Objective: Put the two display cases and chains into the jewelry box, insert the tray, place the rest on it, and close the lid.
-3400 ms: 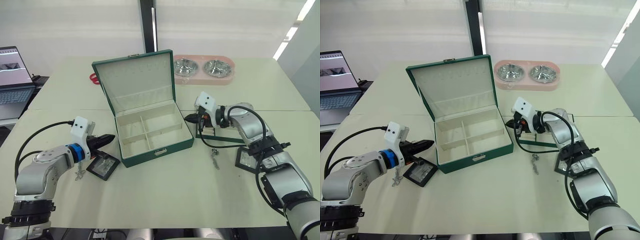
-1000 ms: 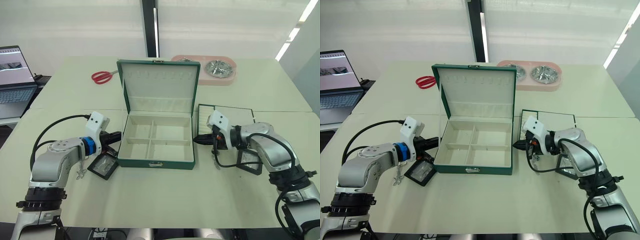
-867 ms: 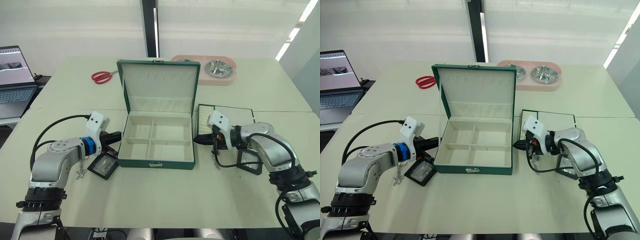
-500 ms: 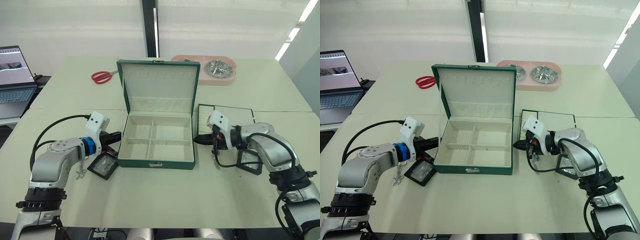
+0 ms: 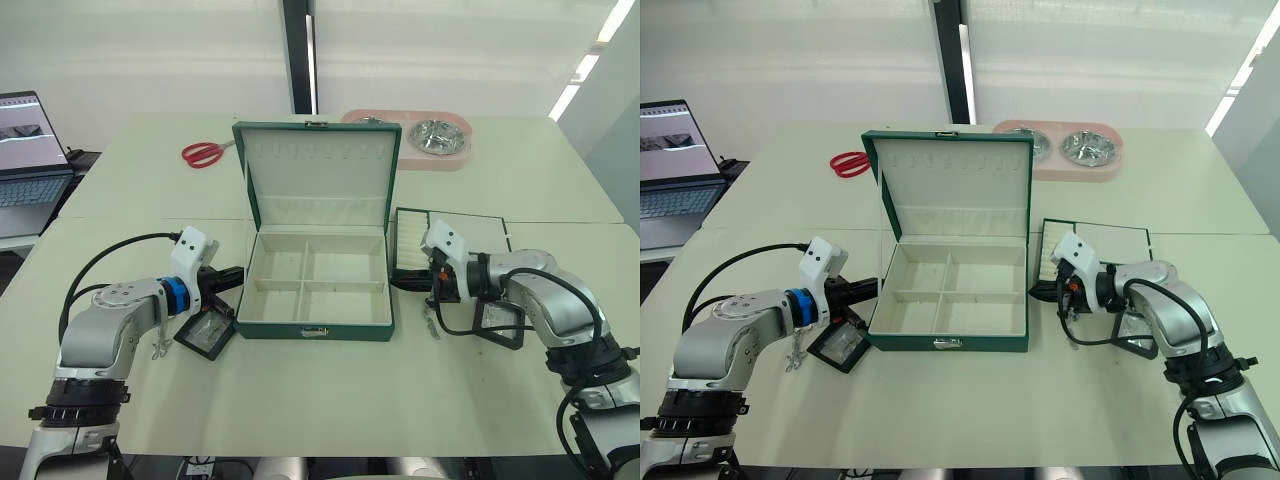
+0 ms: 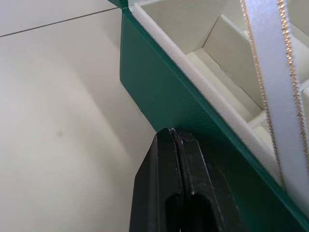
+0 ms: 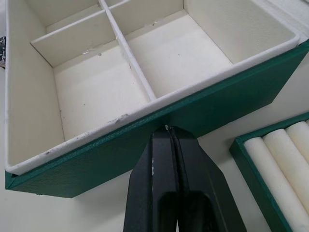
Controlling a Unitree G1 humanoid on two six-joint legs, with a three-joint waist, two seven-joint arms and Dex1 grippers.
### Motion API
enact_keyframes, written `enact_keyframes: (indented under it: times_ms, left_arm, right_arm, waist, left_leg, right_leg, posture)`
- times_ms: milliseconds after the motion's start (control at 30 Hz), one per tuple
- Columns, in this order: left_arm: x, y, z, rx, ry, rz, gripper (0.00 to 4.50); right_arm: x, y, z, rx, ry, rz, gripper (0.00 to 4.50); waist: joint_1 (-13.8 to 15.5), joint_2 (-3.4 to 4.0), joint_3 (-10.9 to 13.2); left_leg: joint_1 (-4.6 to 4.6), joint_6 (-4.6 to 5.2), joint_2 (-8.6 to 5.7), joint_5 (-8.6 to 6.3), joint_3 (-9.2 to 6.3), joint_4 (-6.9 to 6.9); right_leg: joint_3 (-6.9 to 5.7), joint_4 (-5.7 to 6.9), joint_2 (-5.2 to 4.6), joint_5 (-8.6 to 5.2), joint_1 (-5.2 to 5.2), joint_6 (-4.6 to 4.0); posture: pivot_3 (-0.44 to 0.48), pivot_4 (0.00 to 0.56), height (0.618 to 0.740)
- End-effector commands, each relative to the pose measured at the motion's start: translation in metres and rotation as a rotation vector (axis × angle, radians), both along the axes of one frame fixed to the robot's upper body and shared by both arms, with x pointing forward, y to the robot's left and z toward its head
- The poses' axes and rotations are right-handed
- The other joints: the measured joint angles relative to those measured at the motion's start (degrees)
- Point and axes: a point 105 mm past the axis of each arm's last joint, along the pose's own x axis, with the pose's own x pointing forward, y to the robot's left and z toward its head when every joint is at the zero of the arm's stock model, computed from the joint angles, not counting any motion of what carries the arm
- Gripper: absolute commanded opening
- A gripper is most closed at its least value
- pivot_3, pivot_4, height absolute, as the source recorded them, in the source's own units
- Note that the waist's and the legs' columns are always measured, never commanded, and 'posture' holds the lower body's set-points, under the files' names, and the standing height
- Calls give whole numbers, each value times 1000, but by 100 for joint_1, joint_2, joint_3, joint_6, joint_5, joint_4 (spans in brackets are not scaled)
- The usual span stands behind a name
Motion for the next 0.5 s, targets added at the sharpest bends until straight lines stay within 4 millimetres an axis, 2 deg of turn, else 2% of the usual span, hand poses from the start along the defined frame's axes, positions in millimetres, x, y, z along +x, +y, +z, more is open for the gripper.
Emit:
enact_keyframes:
  times_ms: [33, 200, 500]
  left_arm:
    - [-2, -3, 11, -18, -38, -42, 0]
    - [-3, 0, 12, -13, -41, -39, 0]
    - [-5, 3, 11, -10, -38, -37, 0]
  right_arm:
    - [-9, 10, 20, 55, -61, 61, 40]
    - [-9, 9, 17, 40, -72, 58, 40]
    - [-2, -5, 9, -20, -95, 26, 40]
  waist:
    - [0, 0, 1]
    - [-2, 0, 2]
    - [-2, -2, 5]
  left_leg:
    - [0, 0, 0, 0, 0, 0]
    - [0, 0, 0, 0, 1, 0]
    - [0, 1, 0, 0, 1, 0]
  right_leg:
    - [0, 0, 0, 0, 0, 0]
    - [1, 0, 0, 0, 0, 0]
    - [1, 0, 0, 0, -1, 0]
  posture:
    - [0, 150, 740]
    - [0, 150, 740]
    - [0, 150, 740]
